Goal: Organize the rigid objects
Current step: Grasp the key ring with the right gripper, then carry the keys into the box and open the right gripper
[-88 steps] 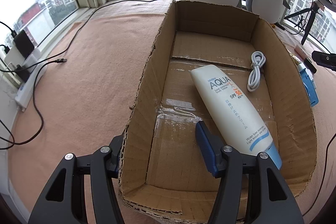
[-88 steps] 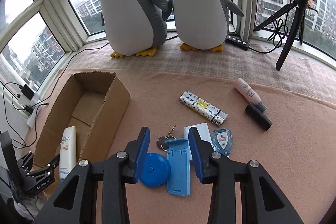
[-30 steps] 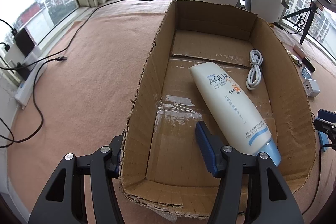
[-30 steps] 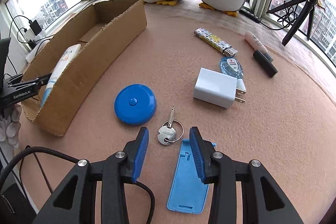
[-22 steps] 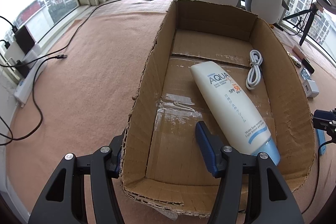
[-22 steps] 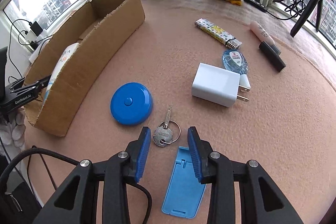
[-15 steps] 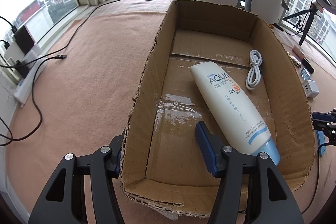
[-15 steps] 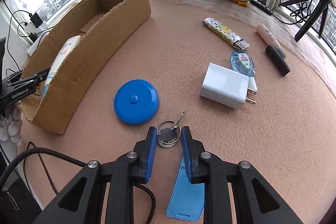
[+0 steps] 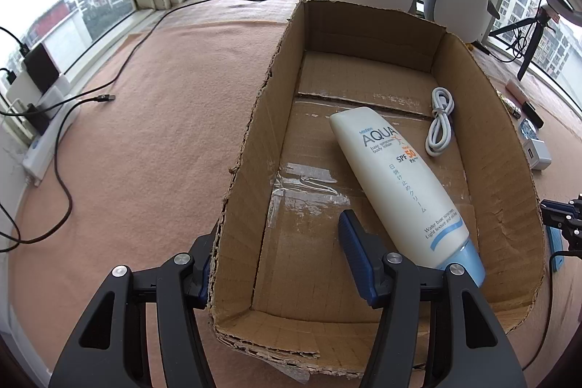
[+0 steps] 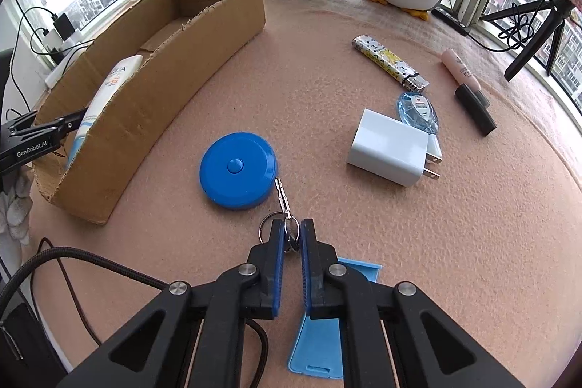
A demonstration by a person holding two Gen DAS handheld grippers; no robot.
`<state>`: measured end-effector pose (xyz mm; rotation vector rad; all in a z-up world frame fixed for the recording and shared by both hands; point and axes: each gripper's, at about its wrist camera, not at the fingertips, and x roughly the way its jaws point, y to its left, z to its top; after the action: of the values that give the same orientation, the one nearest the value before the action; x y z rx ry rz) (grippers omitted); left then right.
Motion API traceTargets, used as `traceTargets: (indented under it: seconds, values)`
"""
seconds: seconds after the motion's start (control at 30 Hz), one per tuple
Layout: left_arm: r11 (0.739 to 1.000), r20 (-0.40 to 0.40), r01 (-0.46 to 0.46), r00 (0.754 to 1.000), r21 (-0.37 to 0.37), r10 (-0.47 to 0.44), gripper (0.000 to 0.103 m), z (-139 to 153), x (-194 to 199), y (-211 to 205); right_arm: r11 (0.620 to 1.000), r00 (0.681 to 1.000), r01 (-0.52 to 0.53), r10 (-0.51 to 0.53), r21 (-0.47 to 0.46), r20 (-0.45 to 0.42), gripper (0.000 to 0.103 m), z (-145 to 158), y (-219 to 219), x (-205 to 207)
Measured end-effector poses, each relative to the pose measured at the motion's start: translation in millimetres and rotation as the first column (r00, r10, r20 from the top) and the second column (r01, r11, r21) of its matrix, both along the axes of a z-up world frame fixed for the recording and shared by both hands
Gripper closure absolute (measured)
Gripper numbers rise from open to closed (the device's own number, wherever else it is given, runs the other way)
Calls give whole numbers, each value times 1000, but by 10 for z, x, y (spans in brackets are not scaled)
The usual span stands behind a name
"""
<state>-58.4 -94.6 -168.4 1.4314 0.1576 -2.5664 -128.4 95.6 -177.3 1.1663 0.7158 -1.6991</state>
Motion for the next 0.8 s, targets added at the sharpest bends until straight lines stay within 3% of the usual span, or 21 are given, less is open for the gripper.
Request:
traceTargets:
  seconds: [0.3,0.53,0.8]
  values:
    - [1000,0,0,1000,3,0,44,3,-6,7,1000,1000,-21,21,9,-9,98,1,-53,2]
    - [1000,-1,0,1000,5,0,44,6,-7,14,999,999,25,-24,-34,26,98,42,-11,-74]
    - [1000,-2,0,1000,5,0,44,6,-4,12,990,998,52,-47,-128,42,98,374,-5,-47]
